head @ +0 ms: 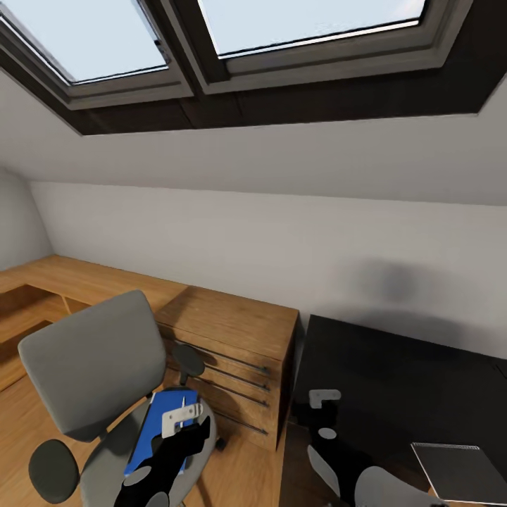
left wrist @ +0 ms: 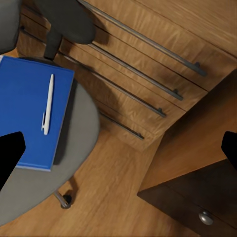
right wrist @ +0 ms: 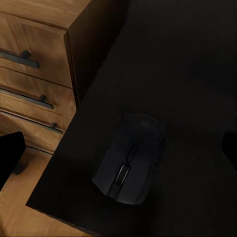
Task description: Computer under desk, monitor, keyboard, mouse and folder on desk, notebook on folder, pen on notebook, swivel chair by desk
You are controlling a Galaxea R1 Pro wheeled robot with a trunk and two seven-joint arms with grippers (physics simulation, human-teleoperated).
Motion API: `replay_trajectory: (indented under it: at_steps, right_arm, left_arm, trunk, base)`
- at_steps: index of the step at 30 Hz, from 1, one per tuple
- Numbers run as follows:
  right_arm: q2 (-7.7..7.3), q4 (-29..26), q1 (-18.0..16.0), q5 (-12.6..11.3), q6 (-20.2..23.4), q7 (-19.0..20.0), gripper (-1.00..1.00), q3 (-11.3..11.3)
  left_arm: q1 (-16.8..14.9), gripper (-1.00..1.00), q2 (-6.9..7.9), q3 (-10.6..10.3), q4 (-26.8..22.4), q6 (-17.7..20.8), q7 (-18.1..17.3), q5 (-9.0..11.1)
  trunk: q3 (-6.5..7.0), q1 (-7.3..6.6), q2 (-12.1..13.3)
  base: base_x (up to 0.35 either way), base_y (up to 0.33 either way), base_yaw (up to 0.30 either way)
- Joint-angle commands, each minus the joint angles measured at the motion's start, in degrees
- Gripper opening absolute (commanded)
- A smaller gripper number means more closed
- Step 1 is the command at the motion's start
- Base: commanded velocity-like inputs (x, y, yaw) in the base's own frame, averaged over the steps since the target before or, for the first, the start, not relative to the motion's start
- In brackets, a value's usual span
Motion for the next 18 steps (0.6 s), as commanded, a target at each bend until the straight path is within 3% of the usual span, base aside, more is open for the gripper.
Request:
replay_trajectory:
  at_steps: [1,6,13,18]
  right_arm:
    - [-0.07,0.1,-0.1,-0.7,-0.3,-0.2,1.0,0.5]
    - [-0.28,0.5,-0.3,-1.2,-0.1,0.1,1.0,0.5]
    - [-0.28,0.5,-0.5,-1.4,3.0,0.2,1.0,0.1]
    - [-0.32,0.5,-1.2,-2.0,5.9,0.2,1.0,-2.4]
  left_arm:
    - [-0.1,1.0,0.06,-0.1,-0.1,0.1,0.5,0.4]
    - [-0.1,1.0,0.06,-0.2,0.0,0.1,0.5,0.4]
    - [-0.1,1.0,0.06,-0.2,0.1,0.1,0.5,0.4]
    - [-0.1,1.0,0.06,-0.2,0.2,0.2,0.4,0.4]
  trunk:
    - [-0.09,0.02,-0.1]
    - [-0.09,0.02,-0.1]
    - [-0.09,0.02,-0.1]
    - [-0.09,0.02,-0.1]
  base:
    - [0.0,0.0,0.0]
    - [0.016,0.0,0.0]
    - [0.247,0.0,0.0]
    - [0.106,0.0,0.0]
